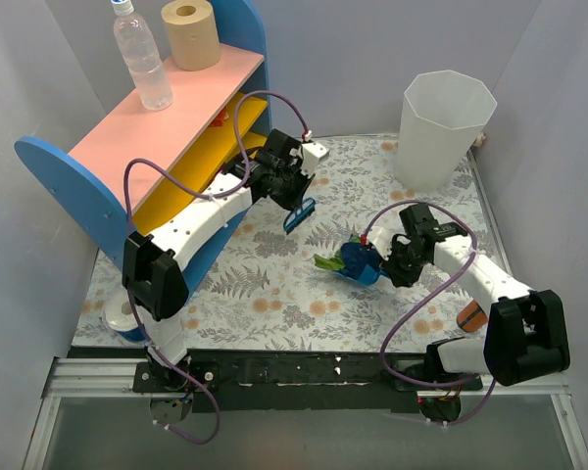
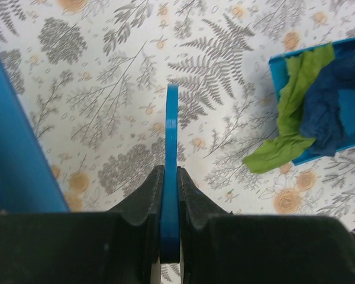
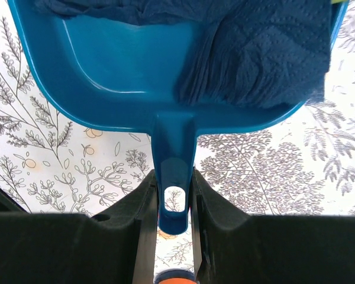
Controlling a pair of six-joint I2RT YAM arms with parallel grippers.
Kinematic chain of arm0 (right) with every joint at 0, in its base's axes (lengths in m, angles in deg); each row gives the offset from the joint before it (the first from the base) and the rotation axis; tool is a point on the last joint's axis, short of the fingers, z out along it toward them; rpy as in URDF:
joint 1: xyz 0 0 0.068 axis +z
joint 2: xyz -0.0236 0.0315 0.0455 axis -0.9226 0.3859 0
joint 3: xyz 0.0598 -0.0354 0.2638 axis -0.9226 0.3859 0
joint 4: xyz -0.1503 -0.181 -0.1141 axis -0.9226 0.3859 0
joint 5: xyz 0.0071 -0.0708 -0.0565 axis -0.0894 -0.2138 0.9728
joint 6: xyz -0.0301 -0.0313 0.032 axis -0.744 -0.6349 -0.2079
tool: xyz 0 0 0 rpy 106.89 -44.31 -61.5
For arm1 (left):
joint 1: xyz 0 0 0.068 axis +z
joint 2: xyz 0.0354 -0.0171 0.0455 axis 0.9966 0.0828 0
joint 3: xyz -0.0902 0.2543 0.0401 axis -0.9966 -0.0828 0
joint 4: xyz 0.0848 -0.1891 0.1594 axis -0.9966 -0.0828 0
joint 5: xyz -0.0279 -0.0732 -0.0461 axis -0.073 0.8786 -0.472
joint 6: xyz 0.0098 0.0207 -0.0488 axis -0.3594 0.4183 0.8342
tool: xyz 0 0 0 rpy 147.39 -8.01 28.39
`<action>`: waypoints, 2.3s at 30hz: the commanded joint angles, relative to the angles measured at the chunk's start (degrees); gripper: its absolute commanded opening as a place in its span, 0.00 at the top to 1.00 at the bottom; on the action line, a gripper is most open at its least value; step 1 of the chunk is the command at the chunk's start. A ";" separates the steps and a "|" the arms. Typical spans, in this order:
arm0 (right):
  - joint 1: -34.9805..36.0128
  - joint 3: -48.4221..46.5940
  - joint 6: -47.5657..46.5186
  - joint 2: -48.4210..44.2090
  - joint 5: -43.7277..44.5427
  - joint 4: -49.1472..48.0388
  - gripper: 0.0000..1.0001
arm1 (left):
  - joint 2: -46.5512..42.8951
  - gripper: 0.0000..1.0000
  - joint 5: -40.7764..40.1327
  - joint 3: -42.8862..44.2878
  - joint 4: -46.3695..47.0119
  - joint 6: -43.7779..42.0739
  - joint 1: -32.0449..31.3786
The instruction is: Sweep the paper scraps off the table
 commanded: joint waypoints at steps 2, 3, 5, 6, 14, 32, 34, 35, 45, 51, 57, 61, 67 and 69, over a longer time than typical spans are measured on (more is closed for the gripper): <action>-0.38 -8.20 3.43 -1.68 -2.16 -0.20 0.99 | -10.51 1.00 -9.63 -5.58 -0.40 -0.90 1.15; -0.39 -9.26 4.13 -1.68 -2.25 -0.11 0.99 | -11.31 1.00 -10.88 -7.77 -0.22 -0.82 1.24; -0.82 -12.94 6.15 -1.33 -3.12 0.41 0.99 | -13.67 1.00 -11.42 -9.54 -0.13 -1.43 1.59; -0.91 -14.09 6.94 -1.15 -3.21 0.59 0.99 | -14.30 1.00 -11.24 -11.29 -0.13 -1.87 1.68; -3.72 -34.09 16.69 4.46 -2.43 -0.55 0.99 | -15.01 1.00 -4.04 -15.70 -2.15 -2.40 1.59; -14.27 -65.95 36.22 21.52 31.30 -9.24 0.99 | -14.04 1.00 1.50 -16.58 -2.68 -1.70 1.59; -14.27 -66.13 35.78 22.83 38.57 -10.83 0.99 | -13.95 1.00 1.77 -16.49 -2.59 -1.61 1.59; -14.27 -66.13 35.26 23.19 40.62 -12.31 0.99 | -13.95 1.00 1.85 -16.58 -2.59 -1.61 1.68; -14.19 -58.15 20.78 23.46 58.39 -25.84 0.99 | -13.08 1.00 2.82 -14.48 -2.42 -0.99 1.59; -14.01 -48.23 -0.13 23.28 66.82 -40.43 0.99 | -12.28 1.00 4.49 -12.46 -2.51 -0.11 1.59; -13.83 -39.77 -14.13 22.75 68.85 -53.98 0.99 | -11.76 1.00 5.98 -11.31 -2.42 0.68 1.59; -13.92 -35.99 -18.18 21.61 68.94 -59.25 0.99 | -11.76 1.00 6.43 -10.78 -2.33 0.77 1.59; -13.75 -33.88 -22.13 21.44 68.77 -62.60 0.99 | -11.76 1.00 6.43 -10.78 -2.42 0.94 1.59; -13.40 -31.26 -25.37 21.43 68.77 -66.36 0.99 | -11.67 1.00 6.51 -10.61 -2.33 0.85 1.59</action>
